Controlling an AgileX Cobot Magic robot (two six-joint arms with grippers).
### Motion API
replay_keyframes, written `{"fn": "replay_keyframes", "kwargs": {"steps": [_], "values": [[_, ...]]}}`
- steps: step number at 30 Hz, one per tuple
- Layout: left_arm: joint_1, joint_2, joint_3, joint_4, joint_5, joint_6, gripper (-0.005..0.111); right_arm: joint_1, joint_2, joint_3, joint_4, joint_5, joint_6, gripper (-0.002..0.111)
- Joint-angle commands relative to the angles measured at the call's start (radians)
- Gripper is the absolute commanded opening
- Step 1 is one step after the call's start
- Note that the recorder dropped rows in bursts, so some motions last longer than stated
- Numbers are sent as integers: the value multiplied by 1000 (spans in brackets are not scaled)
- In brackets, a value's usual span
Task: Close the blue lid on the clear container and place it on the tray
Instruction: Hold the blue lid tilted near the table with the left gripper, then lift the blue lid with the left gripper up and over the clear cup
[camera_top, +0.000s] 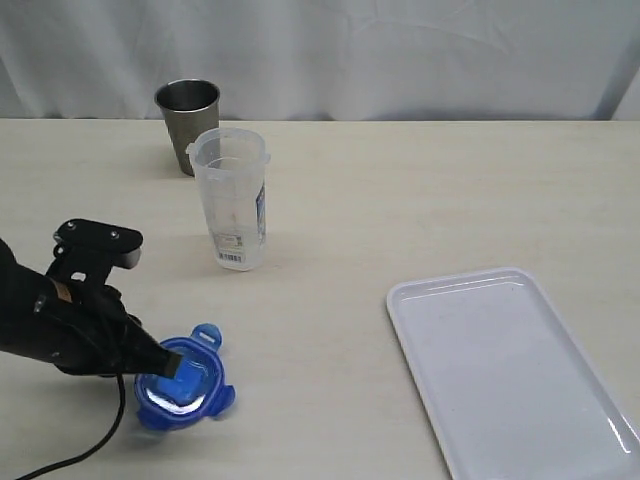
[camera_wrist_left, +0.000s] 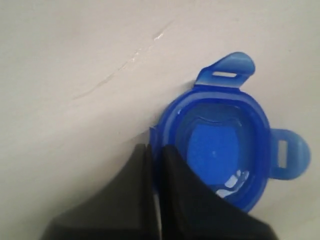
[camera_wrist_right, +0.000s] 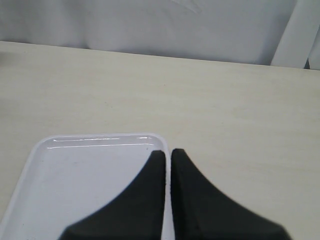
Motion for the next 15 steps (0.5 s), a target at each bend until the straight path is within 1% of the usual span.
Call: {"fn": "replay_keyframes", "kwargs": {"steps": [1,8,13,14,15], "values": [[-7,-117,-11,37,32,7,0,-6,-5,4,-4,-3,0,4],[-7,-334,-11,124,110,10,0,-6,-5,4,-4,-3,0,4],[-7,-475,-11,210,115,26,0,-6,-5,4,-4,-3,-1,4],[-7,-500,-11,234,109,26,0,-6,-5,4,-4,-3,-1,4],[-7,-538,-11,291,91,26,0,-6,-5,4,-4,-3,-1,4]]}}
